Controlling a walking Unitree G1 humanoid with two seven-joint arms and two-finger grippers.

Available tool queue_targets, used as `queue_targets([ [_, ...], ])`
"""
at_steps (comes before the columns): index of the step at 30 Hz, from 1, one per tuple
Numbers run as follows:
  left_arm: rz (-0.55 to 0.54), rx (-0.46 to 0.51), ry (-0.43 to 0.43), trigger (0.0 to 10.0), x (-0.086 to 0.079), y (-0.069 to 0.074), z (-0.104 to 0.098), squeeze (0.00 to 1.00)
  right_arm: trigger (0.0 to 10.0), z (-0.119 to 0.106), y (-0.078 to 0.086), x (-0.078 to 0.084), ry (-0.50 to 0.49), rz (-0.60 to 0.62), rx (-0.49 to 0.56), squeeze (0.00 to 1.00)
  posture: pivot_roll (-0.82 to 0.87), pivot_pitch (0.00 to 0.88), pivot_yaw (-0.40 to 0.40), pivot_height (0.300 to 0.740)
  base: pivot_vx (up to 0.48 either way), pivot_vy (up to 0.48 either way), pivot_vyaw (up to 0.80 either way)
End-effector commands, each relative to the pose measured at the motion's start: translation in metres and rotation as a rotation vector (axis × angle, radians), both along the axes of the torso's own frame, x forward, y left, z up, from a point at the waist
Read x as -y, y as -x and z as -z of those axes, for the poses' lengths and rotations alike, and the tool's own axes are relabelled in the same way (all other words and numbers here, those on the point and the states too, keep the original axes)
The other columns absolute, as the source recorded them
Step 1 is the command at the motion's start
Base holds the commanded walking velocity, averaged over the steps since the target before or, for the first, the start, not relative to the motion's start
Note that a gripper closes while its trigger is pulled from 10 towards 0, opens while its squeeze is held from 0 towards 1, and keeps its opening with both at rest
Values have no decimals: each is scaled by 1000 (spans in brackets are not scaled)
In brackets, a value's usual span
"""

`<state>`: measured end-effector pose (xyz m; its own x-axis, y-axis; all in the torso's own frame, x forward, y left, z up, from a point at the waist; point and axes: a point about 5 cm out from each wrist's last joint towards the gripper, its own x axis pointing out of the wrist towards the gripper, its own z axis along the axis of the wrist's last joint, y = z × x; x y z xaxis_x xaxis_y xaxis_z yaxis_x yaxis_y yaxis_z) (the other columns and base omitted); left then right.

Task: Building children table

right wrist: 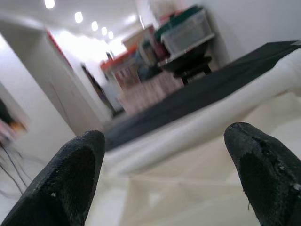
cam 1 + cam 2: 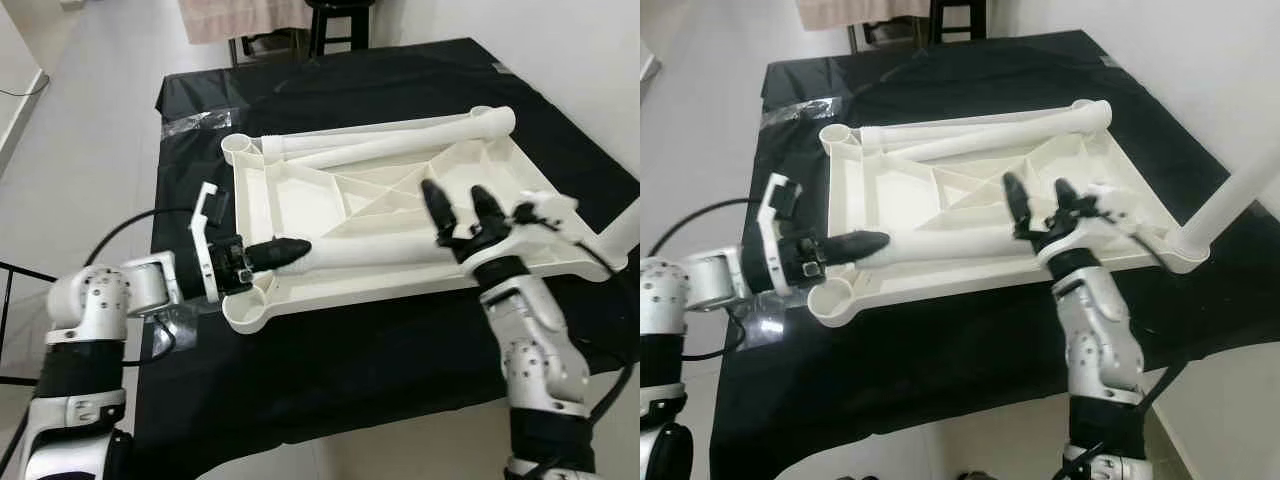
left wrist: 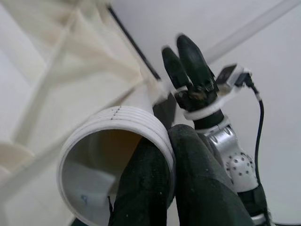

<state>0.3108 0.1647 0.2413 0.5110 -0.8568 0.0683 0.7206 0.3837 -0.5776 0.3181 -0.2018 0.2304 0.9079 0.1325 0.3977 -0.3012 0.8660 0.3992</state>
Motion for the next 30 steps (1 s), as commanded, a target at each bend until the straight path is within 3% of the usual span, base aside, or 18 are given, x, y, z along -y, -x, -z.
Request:
queue_targets([
  [1,-79,121,50,0,-18,5,-24,0,10000,-11,3,2,-105,-56,48,0,-69,183,-34,740,0,0,0],
  [5,-80,152,69,0,-20,8,-28,0,10000,-17,4,3,-154,-80,72,0,-67,185,-36,740,0,0,0],
  [7,-86,189,109,0,-22,12,-33,0,10000,-29,8,5,-262,-151,128,0,-66,187,-40,740,0,0,0],
  [9,-86,189,109,0,-22,12,-33,0,10000,-29,8,5,-262,-151,128,0,-66,187,-40,740,0,0,0],
  [13,-101,221,193,0,-24,17,-36,0,10000,-40,29,1,-353,-390,235,0,-66,187,-40,740,0,0,0],
  [14,-101,221,193,0,-24,17,-36,0,10000,-40,29,1,-353,-390,235,0,-66,187,-40,740,0,0,0],
  [17,-63,257,291,0,-22,25,-40,0,10000,-24,47,-14,-297,-577,211,0,-65,187,-40,740,0,0,0],
  [18,-63,257,291,0,-22,25,-40,0,10000,-24,47,-14,-297,-577,211,0,-65,187,-40,740,0,0,0],
  [20,-31,294,362,0,-23,30,-45,0,10000,-9,51,-28,-263,-642,140,0,-61,188,-41,740,0,0,0],
  [24,8,331,444,0,-24,36,-51,0,10000,1,50,-40,-262,-679,71,0,-53,189,-38,740,0,0,0],
  [28,21,334,461,0,-24,37,-52,0,10000,1,48,-42,-265,-681,60,0,-53,189,-38,740,0,0,0],
  [29,96,331,485,0,-19,43,-50,0,10000,-5,48,-51,-254,-720,76,0,-54,189,-37,740,0,0,0],
  [30,96,331,485,0,-19,43,-50,0,10000,-5,48,-51,-254,-720,76,0,-54,189,-37,740,0,0,0],
])
